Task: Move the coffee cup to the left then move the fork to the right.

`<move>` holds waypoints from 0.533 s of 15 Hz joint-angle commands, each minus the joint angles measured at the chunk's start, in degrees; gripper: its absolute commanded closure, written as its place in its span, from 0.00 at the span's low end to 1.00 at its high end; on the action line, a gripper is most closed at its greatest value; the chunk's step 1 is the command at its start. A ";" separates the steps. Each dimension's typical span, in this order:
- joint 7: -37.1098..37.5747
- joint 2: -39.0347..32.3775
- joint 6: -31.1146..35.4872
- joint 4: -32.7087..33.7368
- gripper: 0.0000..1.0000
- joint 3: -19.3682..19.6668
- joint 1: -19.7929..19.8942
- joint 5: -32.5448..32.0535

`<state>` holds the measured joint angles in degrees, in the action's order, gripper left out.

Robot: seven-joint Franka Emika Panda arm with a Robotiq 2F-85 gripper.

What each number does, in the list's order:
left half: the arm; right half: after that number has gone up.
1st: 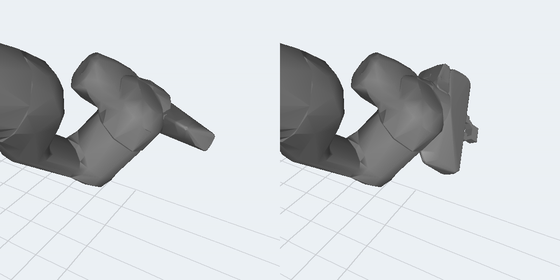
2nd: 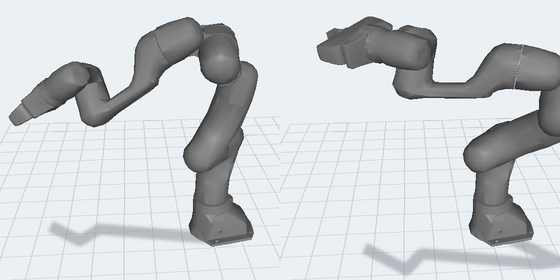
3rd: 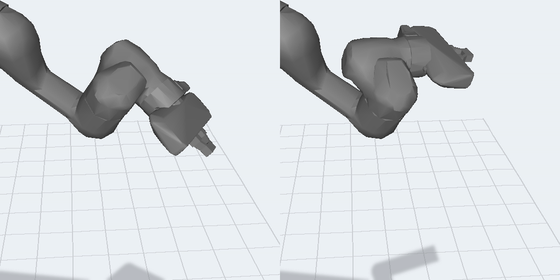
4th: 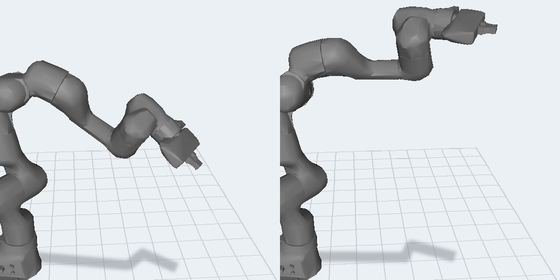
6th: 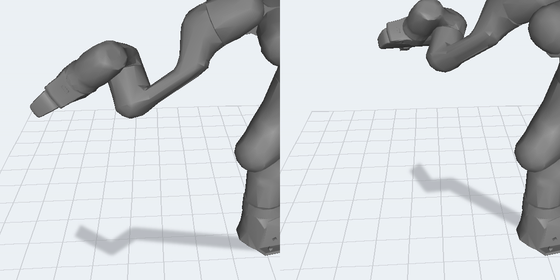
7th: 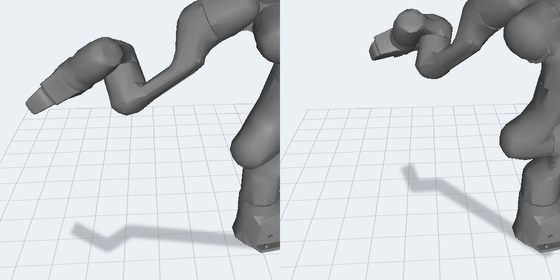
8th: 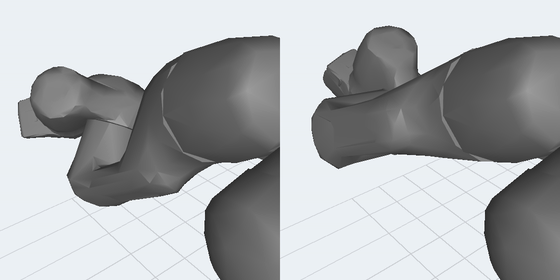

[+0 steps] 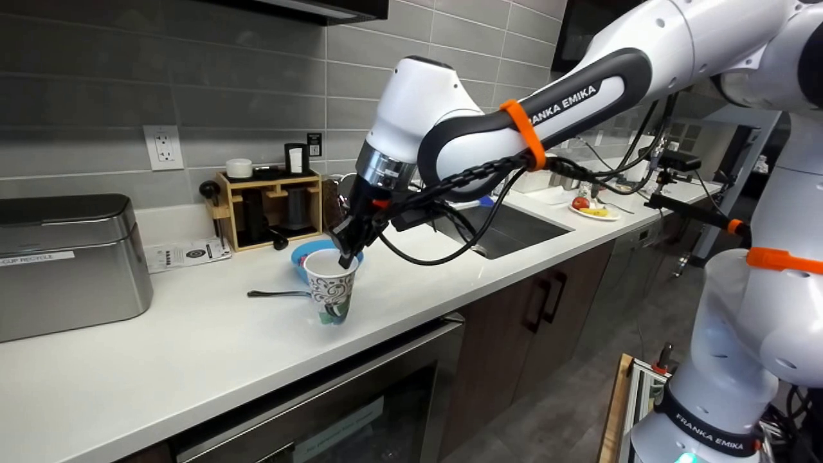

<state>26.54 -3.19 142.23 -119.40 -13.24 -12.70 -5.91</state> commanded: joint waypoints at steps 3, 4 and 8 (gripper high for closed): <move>9.09 -8.20 1.25 9.32 0.99 1.91 -1.94 -1.46; 11.01 -9.48 0.76 10.99 0.99 2.47 -2.26 -1.18; 19.88 -14.09 2.44 15.61 0.99 5.75 -4.72 -5.63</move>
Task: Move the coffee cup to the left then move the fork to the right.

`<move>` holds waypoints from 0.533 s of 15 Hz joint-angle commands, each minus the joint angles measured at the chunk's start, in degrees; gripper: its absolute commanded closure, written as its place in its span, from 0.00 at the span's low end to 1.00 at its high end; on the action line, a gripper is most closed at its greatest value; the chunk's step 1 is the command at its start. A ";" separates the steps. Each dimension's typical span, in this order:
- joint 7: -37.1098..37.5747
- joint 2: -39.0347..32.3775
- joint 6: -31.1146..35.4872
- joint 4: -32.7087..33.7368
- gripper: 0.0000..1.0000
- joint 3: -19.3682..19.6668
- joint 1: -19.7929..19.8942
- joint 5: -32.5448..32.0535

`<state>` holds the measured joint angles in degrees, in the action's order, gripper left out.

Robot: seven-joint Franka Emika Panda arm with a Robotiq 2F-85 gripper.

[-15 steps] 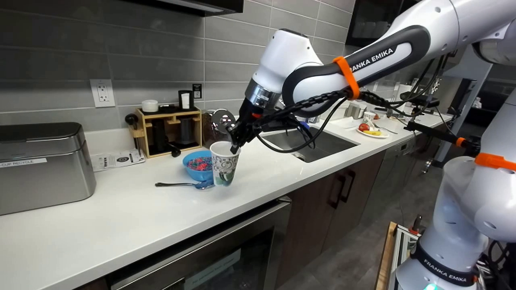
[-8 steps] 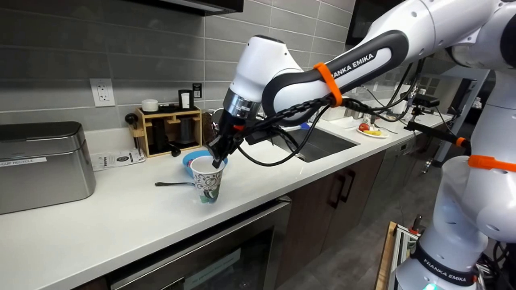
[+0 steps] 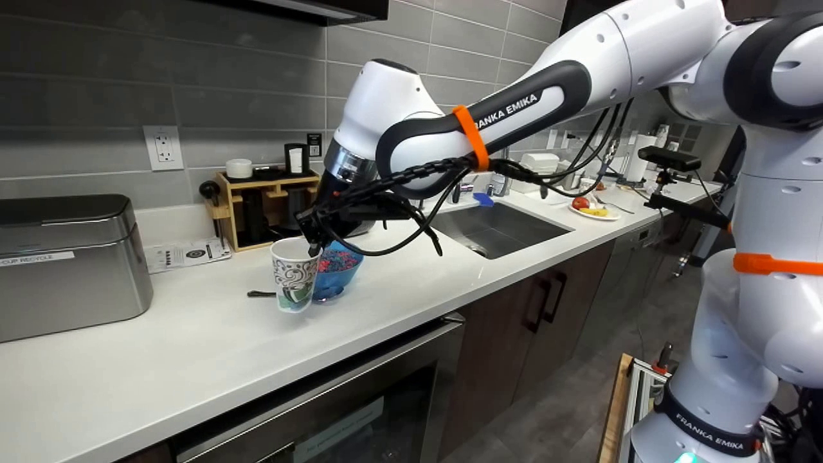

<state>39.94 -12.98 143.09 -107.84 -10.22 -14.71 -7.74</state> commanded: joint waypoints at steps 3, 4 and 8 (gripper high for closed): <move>11.32 -7.43 2.32 6.58 0.99 5.29 -4.71 -7.95; 12.20 -8.45 2.09 7.42 0.99 5.93 -5.19 -8.63; 14.03 -11.84 1.56 10.06 0.99 8.06 -6.67 -9.79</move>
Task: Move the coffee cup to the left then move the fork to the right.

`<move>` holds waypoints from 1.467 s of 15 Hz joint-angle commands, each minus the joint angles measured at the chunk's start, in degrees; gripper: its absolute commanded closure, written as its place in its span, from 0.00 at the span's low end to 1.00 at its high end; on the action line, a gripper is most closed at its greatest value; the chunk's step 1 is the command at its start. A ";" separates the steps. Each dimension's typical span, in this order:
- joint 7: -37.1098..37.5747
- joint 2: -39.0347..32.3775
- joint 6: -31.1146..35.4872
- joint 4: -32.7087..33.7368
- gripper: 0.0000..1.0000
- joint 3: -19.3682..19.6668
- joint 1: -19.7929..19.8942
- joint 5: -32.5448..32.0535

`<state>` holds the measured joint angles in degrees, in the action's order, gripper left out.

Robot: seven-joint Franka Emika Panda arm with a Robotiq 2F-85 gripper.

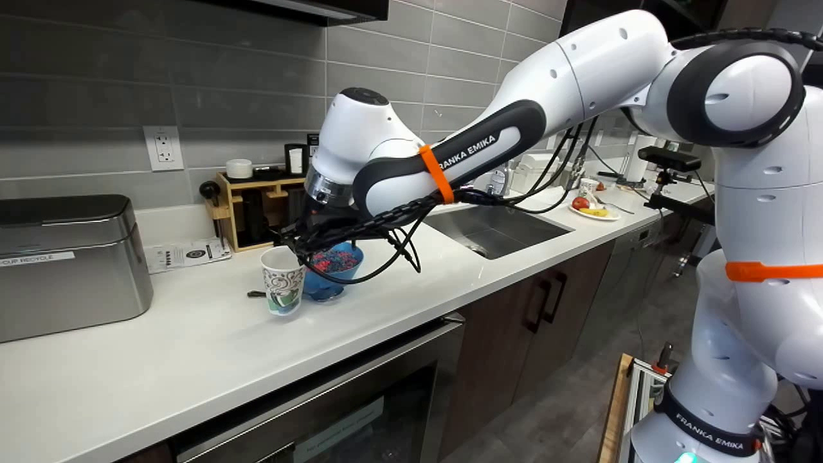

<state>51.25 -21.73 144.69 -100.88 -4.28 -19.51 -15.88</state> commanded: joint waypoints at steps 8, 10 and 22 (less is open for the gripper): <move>2.01 -6.99 -1.23 6.16 0.99 4.53 -3.65 -1.77; 1.16 -7.34 -1.72 6.52 0.71 4.52 -3.74 -1.54; 3.41 6.22 -5.85 4.57 0.00 7.14 -2.57 -7.99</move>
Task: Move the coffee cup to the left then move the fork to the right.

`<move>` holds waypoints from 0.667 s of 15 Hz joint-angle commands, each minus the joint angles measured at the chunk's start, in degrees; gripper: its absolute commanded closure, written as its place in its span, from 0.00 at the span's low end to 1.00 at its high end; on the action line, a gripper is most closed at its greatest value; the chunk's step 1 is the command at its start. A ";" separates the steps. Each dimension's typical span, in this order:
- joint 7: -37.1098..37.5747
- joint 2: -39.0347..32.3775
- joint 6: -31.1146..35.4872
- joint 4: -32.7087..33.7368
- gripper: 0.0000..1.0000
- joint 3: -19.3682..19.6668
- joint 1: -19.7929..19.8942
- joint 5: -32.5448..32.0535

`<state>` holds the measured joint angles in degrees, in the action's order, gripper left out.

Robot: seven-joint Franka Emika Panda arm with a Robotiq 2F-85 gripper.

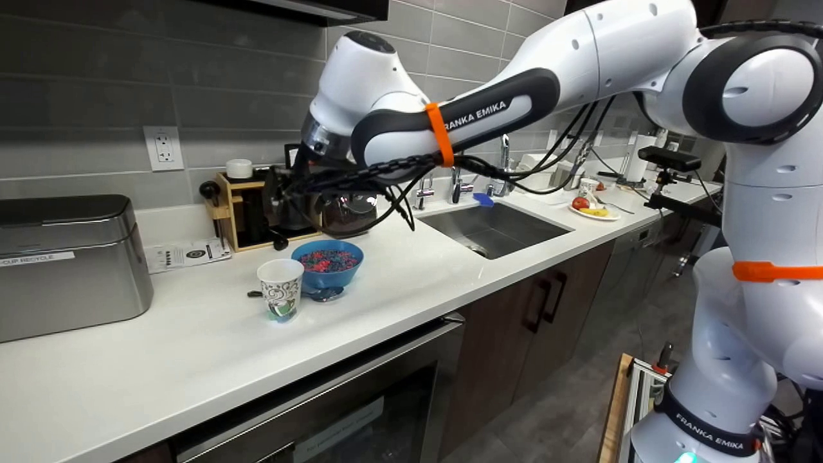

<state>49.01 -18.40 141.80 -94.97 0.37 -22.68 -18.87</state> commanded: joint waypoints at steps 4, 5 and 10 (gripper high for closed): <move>5.98 3.67 -10.43 -1.63 0.00 1.62 5.22 -2.45; 3.84 3.56 -11.02 -1.98 0.00 0.82 6.86 0.53; -14.31 4.48 -0.86 -11.13 0.00 -2.94 15.92 20.97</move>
<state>45.20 -15.46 135.32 -99.75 0.42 -11.80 -8.58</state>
